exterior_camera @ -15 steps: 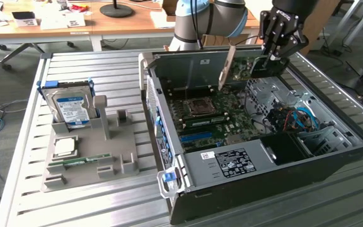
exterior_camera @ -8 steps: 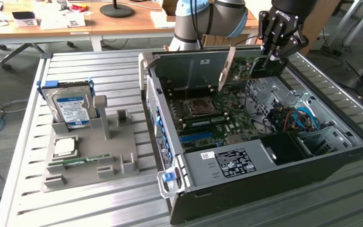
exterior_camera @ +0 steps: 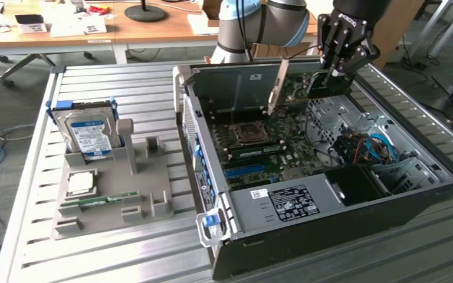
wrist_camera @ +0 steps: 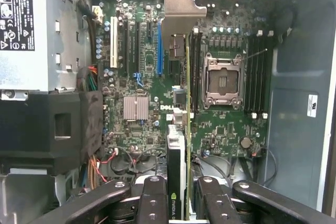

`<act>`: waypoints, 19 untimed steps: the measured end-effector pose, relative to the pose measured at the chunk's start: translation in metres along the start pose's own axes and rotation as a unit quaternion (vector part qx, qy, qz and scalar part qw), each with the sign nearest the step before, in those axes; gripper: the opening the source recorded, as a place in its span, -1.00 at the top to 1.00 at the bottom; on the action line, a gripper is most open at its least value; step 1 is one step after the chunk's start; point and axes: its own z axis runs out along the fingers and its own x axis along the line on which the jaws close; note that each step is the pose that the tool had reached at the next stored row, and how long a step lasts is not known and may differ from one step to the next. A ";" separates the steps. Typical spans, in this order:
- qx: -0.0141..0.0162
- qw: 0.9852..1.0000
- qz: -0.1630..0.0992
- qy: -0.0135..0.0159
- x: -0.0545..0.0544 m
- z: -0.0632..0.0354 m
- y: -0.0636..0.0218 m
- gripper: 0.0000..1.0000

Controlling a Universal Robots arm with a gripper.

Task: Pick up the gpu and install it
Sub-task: 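Insert the gpu into the slot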

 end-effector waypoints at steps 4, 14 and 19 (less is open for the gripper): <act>0.000 1.000 0.000 0.000 0.000 0.0001 0.0000 0.47; 0.000 1.000 0.000 0.000 0.000 0.0004 0.0085 0.47; 0.000 1.000 -0.001 0.000 0.000 0.0012 0.0173 0.47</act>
